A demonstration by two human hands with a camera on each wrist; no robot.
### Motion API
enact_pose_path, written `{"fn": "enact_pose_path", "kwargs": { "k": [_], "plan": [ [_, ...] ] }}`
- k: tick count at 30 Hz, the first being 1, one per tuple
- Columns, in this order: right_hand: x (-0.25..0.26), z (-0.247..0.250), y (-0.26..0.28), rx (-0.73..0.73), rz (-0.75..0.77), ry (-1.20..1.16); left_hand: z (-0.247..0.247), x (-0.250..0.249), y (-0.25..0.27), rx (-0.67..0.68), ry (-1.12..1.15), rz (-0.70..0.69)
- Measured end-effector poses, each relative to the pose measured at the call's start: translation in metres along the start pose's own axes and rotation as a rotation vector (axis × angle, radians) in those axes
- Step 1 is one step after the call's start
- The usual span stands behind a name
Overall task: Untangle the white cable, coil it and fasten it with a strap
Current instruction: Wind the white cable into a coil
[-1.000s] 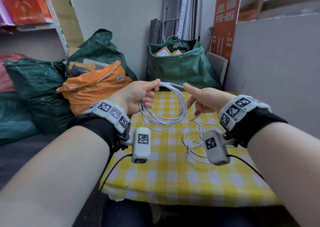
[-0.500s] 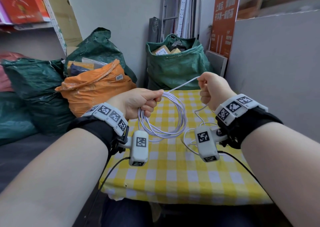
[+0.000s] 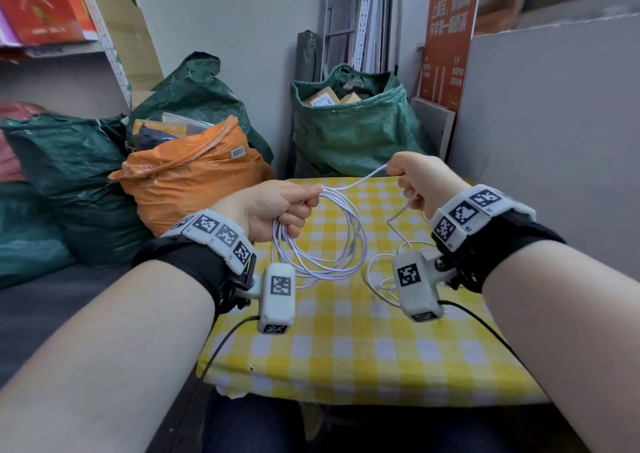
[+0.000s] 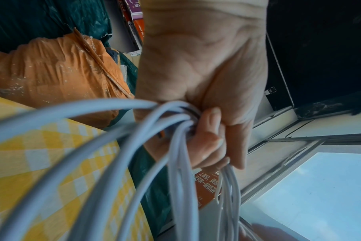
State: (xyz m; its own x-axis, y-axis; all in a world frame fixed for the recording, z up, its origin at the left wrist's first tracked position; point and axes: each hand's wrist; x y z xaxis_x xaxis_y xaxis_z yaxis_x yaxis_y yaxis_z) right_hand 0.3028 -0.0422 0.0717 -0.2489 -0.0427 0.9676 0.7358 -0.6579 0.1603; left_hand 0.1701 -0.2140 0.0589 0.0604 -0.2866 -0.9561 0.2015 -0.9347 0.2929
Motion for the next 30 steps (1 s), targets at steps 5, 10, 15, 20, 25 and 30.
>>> {"fn": "enact_pose_path", "kwargs": {
  "k": [5, 10, 15, 20, 25, 30],
  "plan": [
    [-0.004, -0.006, 0.0, -0.099, 0.228, 0.37, -0.003, -0.001, -0.001, 0.022, -0.023, 0.009],
    [-0.002, -0.016, 0.002, 0.095, 0.253, 0.837, -0.007, -0.003, -0.002, 0.051, -0.029, -0.003],
    [-0.006, -0.015, 0.004, 0.295, 0.199, 0.693, -0.006, -0.005, 0.002, 0.056, -0.027, -0.035],
    [0.001, -0.016, 0.006, 0.266, 0.3, 0.752, -0.01, -0.007, 0.004, 0.1, -0.085, -0.057],
    [0.01, -0.025, 0.008, 0.297, 0.4, 0.706, -0.017, -0.013, 0.002, 0.084, -0.145, -0.034],
    [0.011, -0.026, 0.006, 0.35, 0.345, 0.73, -0.017, -0.011, 0.001, 0.073, -0.103, -0.036]
  ]
}}
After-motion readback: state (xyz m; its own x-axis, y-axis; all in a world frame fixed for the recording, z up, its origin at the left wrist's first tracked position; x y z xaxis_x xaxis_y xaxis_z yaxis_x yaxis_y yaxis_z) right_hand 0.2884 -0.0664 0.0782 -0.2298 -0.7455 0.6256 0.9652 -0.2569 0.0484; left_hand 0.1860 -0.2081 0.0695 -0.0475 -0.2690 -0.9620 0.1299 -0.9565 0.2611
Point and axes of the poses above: each hand's wrist, its own y-axis away from the middle knuckle, its own z-axis out of the back of the hand, x = y × z, and after that the axes turned 11 degrees about x, right-handed
